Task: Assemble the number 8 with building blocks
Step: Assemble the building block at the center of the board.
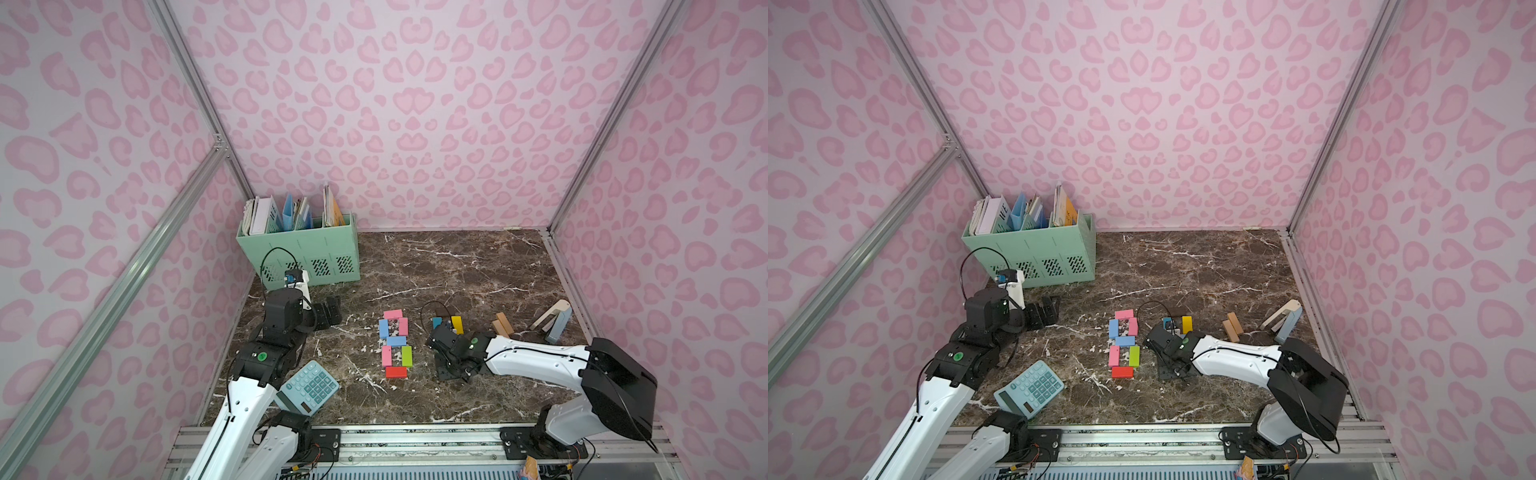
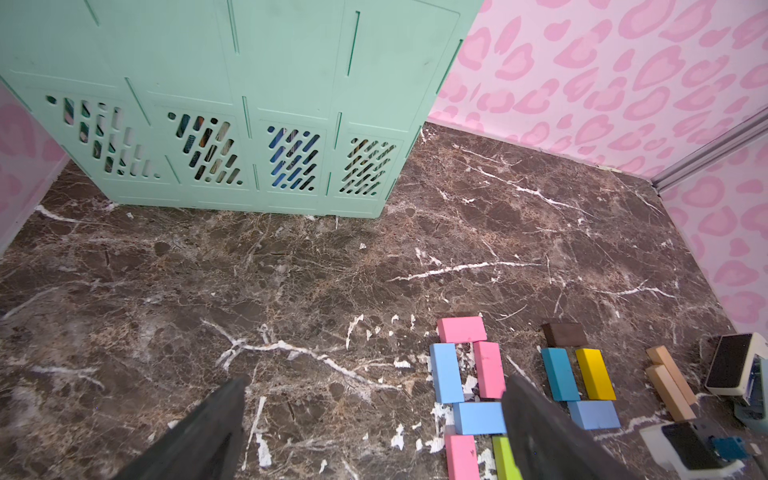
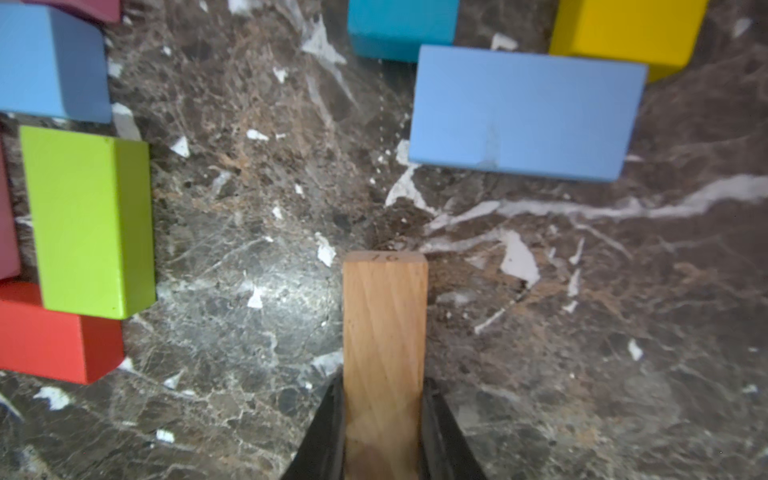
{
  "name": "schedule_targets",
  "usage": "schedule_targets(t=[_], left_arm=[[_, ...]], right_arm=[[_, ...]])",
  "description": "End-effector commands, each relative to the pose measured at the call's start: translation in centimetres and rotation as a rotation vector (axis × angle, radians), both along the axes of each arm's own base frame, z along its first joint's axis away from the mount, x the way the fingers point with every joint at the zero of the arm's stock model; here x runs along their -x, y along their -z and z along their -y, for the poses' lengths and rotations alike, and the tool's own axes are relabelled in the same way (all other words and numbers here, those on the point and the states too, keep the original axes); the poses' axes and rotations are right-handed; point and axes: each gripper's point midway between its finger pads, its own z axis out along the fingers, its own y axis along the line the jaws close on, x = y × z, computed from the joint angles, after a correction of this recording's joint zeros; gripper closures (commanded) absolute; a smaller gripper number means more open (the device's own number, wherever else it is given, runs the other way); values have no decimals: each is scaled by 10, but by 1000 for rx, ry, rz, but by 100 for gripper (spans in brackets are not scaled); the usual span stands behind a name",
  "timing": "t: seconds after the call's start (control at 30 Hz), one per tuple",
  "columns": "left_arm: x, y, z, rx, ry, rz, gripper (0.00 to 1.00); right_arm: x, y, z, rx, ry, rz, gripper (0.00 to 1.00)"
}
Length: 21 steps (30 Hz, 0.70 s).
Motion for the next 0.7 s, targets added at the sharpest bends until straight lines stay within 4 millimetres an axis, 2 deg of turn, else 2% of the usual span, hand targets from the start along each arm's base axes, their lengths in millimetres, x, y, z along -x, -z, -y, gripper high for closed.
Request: schedule_targets(t=[0.0,0.43,0.67], left_arm=[[-1,-5,2,3,15,18,1],[-1,-5,3,3,17,17,1],[-1,-5,3,4,18,17,2]], right_arm=[[-3,3,-5,3,33,-3,85],[-17,10,3,71,90,9,84],[-20,13,-1,67,78,2,81]])
